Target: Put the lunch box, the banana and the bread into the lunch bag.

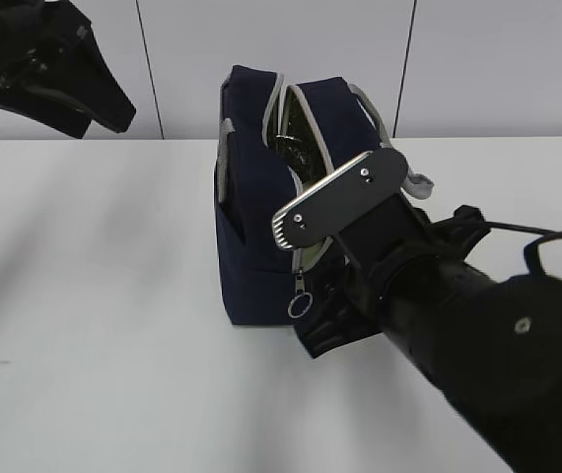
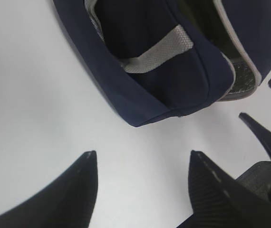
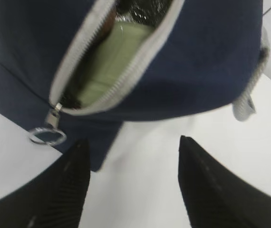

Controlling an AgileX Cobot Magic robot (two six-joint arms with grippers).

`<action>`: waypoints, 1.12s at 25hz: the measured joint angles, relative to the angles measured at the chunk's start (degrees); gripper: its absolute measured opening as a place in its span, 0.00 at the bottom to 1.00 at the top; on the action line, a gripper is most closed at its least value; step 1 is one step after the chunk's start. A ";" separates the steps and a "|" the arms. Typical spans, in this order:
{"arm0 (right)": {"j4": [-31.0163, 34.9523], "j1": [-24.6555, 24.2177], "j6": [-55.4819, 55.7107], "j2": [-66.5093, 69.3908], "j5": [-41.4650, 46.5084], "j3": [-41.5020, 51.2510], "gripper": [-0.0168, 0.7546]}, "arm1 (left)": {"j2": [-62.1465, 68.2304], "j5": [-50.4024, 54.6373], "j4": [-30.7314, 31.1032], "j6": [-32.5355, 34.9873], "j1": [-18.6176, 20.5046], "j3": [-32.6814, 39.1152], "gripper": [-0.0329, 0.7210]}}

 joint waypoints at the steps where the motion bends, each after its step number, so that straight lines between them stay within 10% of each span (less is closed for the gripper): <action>1: -3.85 0.84 5.96 0.62 0.13 0.53 0.62 | 0.00 0.00 0.00 0.00 0.00 0.00 0.62; 11: -41.54 -0.83 51.34 2.32 8.89 11.71 0.62 | 0.00 0.00 0.13 0.00 0.00 0.00 0.62; 21: -98.96 -19.05 98.26 4.24 4.47 15.97 0.62 | 0.00 0.00 0.13 0.00 0.00 0.00 0.62; 28: -115.83 -26.37 107.22 10.73 -3.34 15.97 0.62 | 0.00 0.00 0.13 0.00 0.00 0.00 0.62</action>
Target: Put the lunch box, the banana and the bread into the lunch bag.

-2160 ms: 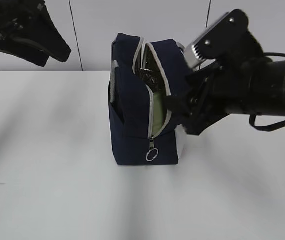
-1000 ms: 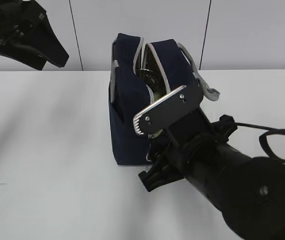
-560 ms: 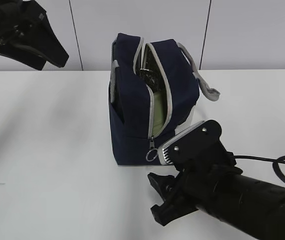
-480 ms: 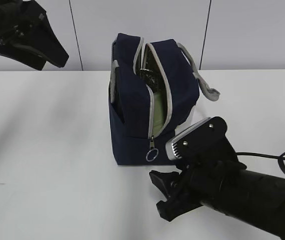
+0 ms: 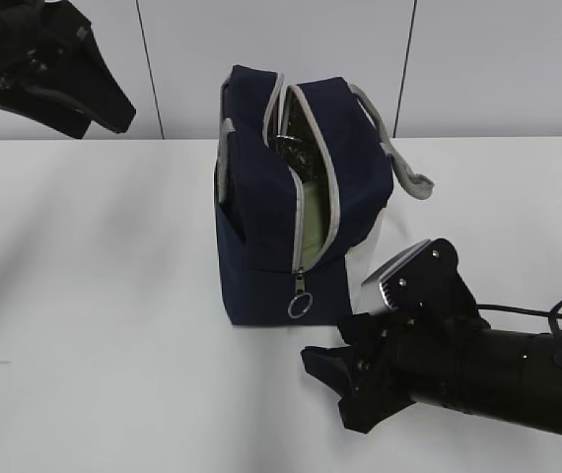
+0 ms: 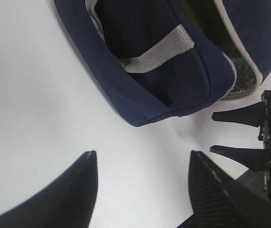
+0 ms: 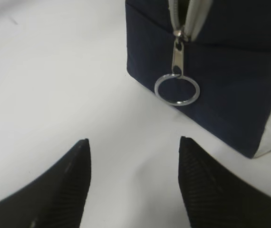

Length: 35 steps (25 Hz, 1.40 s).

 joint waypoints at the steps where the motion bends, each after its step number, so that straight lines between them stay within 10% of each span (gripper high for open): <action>1: -0.41 -0.44 -0.01 0.69 -0.29 0.00 0.62 | 0.00 0.00 0.00 0.00 0.00 0.00 0.62; 35: -3.30 -4.37 -16.01 15.99 -12.68 -10.44 0.62 | 0.00 0.10 0.00 0.05 0.00 0.00 0.62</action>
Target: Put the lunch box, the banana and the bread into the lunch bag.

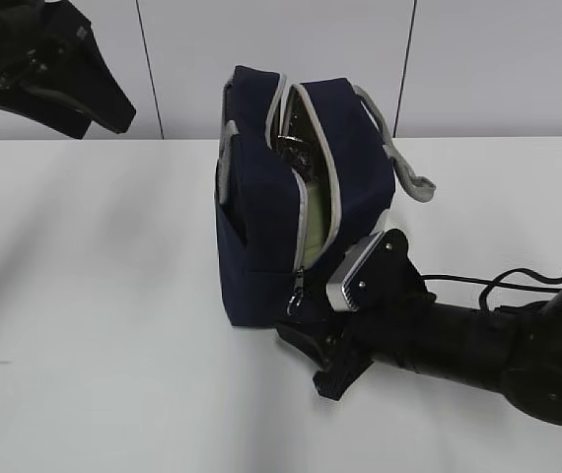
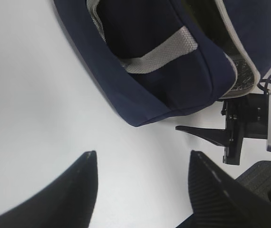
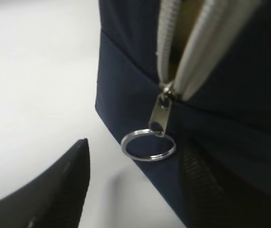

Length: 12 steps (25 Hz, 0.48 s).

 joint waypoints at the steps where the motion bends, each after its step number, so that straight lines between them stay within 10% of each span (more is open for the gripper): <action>1: -0.58 0.00 0.58 0.42 0.00 -0.17 0.62 | 0.00 0.00 0.00 0.00 0.00 0.00 0.62; 12: -2.01 0.00 2.44 1.92 -0.19 -1.75 0.52 | 0.00 0.21 0.00 0.00 0.00 0.00 0.62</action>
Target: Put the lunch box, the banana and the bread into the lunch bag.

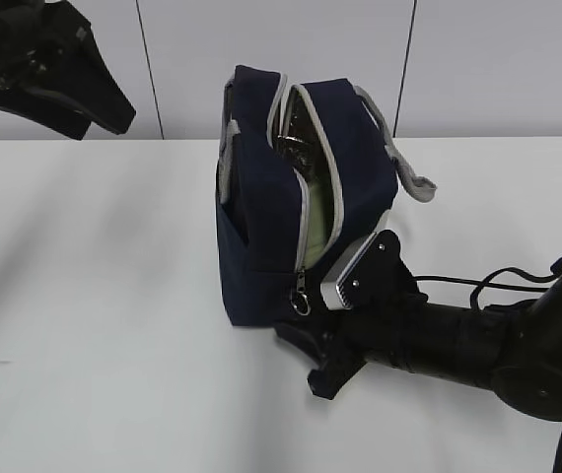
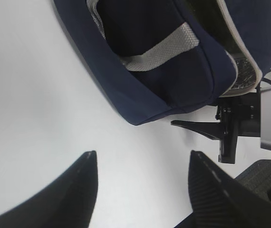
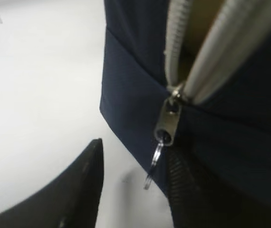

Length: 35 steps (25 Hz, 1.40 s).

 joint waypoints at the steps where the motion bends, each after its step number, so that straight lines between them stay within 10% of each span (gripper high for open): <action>1: 0.00 0.00 0.00 0.00 0.00 0.00 0.47 | 0.00 0.00 0.00 0.00 0.00 0.00 0.62; 24: 2.56 0.00 0.23 0.00 1.70 0.00 0.03 | 0.00 0.21 0.00 0.00 0.00 0.00 0.62; 35: -2.23 0.10 3.03 -6.05 12.09 0.00 0.03 | 0.00 0.21 0.00 0.00 0.00 0.00 0.62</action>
